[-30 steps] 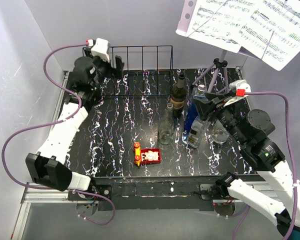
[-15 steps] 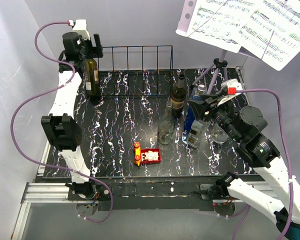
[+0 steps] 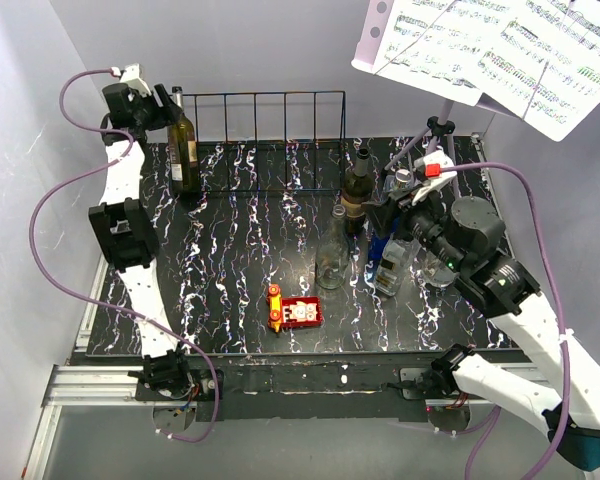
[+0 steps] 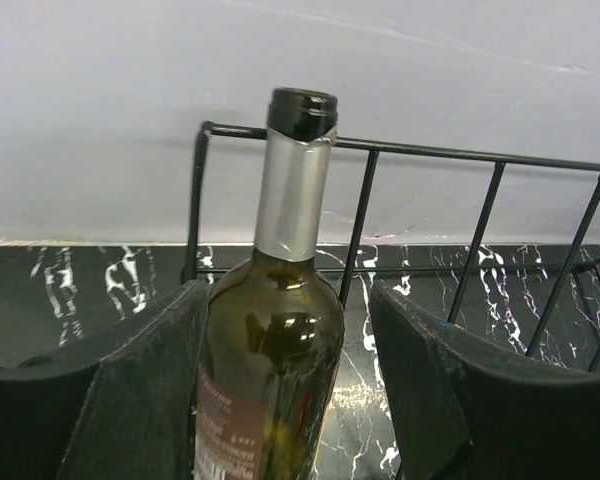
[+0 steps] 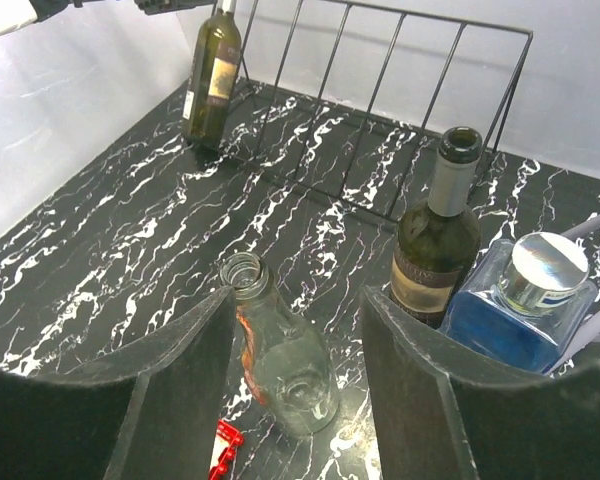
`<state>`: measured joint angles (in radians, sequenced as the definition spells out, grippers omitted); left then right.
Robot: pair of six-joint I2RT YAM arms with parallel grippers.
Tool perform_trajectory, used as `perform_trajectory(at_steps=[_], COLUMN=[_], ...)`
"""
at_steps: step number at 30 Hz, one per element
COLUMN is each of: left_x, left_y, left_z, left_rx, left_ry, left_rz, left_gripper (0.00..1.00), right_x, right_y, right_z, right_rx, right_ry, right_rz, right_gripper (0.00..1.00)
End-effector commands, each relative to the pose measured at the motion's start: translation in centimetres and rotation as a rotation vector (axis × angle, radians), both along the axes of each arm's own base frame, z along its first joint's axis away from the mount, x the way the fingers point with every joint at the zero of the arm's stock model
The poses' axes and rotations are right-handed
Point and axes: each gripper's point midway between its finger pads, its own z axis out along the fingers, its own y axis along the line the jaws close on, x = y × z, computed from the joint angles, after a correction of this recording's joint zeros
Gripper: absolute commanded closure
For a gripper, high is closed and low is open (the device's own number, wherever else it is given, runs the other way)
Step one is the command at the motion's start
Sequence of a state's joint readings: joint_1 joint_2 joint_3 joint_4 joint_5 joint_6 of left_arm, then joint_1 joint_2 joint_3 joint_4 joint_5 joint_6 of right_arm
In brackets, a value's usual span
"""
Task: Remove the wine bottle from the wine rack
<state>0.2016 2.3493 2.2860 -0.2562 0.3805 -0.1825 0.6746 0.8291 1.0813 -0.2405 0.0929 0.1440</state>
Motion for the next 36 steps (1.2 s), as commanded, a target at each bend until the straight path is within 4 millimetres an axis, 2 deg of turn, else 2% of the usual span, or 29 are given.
perform_trajectory(at_steps=[1,5,15,18,30,32,36], left_x=[1.2,2.2,4.2,4.6,5.6,5.8,5.6], left_y=[-2.1,-2.0,-1.5,-1.6,-3.5,-3.6,-4.1], left_z=[3.3,2.5,2.0,1.5,-1.1,-1.2,0.0], left_rx=[0.006,0.029,0.059,0.045,0.052,0.069,0.079], left_ry=[-0.14,-0.176,-0.263,-0.268,-0.262,-0.27,-0.307], left_rz=[-0.091,-0.102,-0.104,-0.108,-0.134,-0.127,-0.139], left_gripper=[0.36,0.39,0.47,0.46,0.49,0.56,0.83], right_x=[-0.1,0.3,1.0,1.2,1.9,1.9,1.9], right_y=[0.3,0.8,2.0,2.3,3.4,3.5,3.8], right_z=[2.4,2.3,2.1,2.1,2.4,2.7,2.9], right_rx=[0.033,0.022,0.005,-0.004,0.004,0.013,0.018], right_ry=[-0.035,-0.023,0.009,0.02,0.044,0.045,0.049], right_rz=[0.013,0.021,0.05,0.054,0.07,0.071,0.08], right_gripper=[0.4,0.41,0.41,0.41,0.42,0.42,0.42])
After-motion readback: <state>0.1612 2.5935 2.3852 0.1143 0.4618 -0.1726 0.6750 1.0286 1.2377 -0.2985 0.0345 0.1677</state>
